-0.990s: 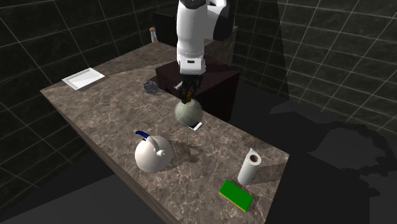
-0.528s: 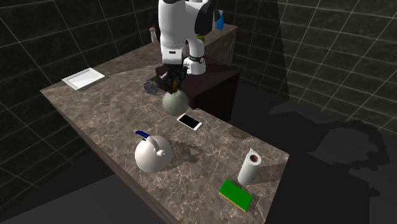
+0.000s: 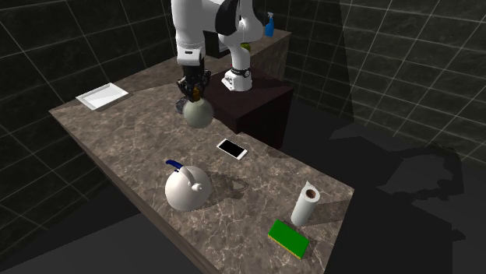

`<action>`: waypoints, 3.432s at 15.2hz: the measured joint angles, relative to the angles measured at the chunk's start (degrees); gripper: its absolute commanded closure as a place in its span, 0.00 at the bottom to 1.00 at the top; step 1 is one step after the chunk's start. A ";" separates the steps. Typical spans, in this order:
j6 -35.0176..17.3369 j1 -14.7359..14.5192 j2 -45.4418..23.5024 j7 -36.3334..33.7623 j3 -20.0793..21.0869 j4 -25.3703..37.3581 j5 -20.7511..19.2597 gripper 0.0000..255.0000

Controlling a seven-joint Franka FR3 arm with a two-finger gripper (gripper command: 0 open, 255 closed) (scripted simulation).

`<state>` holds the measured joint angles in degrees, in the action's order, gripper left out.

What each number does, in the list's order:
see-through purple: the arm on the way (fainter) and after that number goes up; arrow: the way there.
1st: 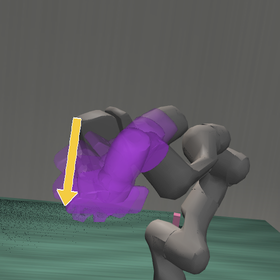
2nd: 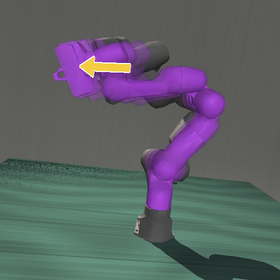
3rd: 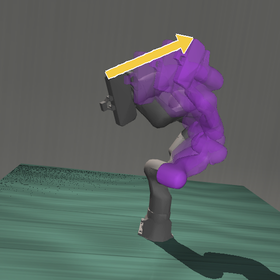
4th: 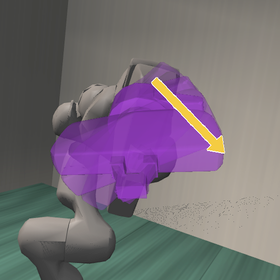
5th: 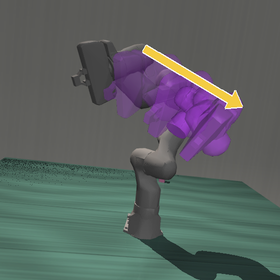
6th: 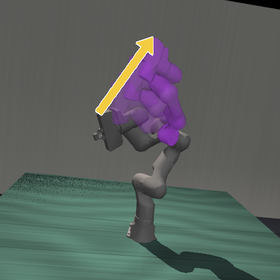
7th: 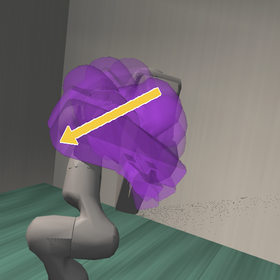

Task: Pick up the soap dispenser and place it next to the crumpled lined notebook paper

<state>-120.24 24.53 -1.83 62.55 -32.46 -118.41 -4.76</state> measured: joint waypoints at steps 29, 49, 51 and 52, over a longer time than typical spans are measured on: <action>-10.33 12.35 13.29 19.28 -15.76 -18.41 -12.24 1.00; -28.24 11.11 -4.32 31.52 -17.48 -23.38 5.55 1.00; -29.89 11.84 -6.40 33.51 -16.36 -23.65 8.51 1.00; -30.72 12.48 -7.74 34.83 -15.50 -23.57 10.39 1.00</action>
<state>-150.96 37.01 -9.56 97.38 -47.96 -141.98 5.63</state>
